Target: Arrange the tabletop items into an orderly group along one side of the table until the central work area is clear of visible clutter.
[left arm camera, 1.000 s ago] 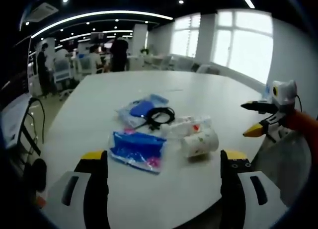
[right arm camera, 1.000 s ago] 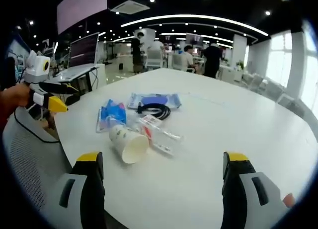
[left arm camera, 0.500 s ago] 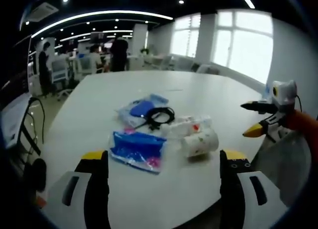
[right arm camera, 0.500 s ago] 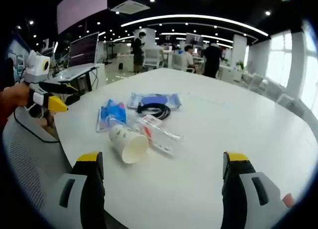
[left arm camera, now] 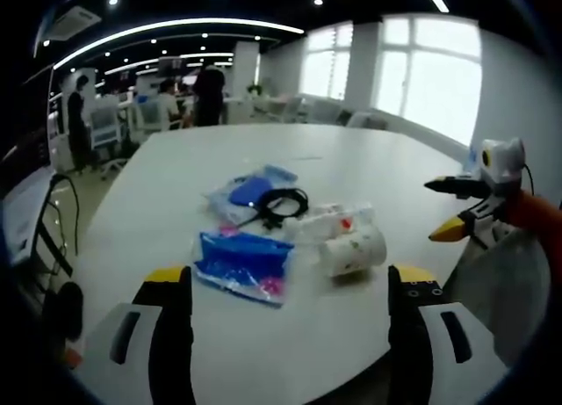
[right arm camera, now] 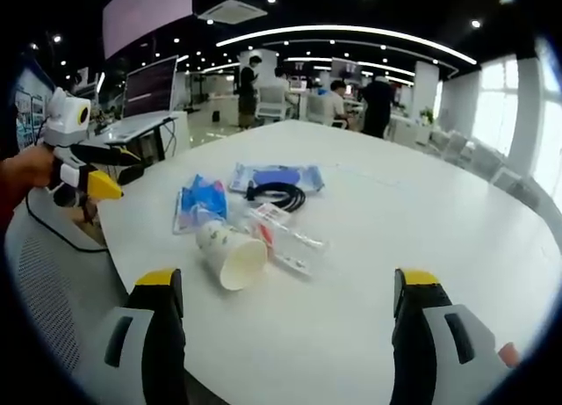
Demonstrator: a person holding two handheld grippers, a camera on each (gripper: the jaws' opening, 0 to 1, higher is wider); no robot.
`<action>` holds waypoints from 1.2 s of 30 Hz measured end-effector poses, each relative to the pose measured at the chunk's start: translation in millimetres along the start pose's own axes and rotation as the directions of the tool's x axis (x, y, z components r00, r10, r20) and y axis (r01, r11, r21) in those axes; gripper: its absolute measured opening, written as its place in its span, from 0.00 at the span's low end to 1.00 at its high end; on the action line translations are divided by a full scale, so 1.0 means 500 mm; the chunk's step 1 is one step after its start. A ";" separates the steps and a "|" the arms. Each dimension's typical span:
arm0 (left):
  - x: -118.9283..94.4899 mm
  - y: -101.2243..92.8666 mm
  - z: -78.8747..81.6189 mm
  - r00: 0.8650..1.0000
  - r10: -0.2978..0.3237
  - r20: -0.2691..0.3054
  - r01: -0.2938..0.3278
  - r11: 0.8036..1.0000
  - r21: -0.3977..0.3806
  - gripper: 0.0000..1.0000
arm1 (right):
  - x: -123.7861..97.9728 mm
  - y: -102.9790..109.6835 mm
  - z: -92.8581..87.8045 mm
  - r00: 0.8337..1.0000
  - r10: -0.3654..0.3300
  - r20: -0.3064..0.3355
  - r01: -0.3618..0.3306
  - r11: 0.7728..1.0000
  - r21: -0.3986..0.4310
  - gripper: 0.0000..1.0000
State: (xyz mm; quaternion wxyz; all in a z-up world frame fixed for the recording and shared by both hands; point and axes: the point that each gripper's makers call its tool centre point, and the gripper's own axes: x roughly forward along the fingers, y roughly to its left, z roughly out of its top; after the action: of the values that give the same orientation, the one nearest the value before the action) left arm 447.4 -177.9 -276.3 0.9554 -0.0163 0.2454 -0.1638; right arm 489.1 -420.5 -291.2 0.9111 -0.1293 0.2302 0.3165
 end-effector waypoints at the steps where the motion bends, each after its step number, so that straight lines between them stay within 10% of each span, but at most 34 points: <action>1: 0.000 0.000 0.000 1.000 0.000 -0.001 0.000 1.000 0.001 0.90 | 0.001 0.002 0.001 1.000 0.003 0.000 -0.003 1.000 -0.002 0.99; 36: -0.001 -0.003 0.001 1.000 -0.005 0.000 0.005 1.000 0.005 0.88 | 0.083 0.088 0.106 0.990 0.139 0.022 -0.135 0.980 -0.146 0.87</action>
State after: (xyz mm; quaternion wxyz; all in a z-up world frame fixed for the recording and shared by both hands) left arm 446.7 -179.0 -275.4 0.9549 -0.0144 0.2450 -0.1669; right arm 507.7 -344.9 -270.4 0.8790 -0.1734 0.2003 0.3963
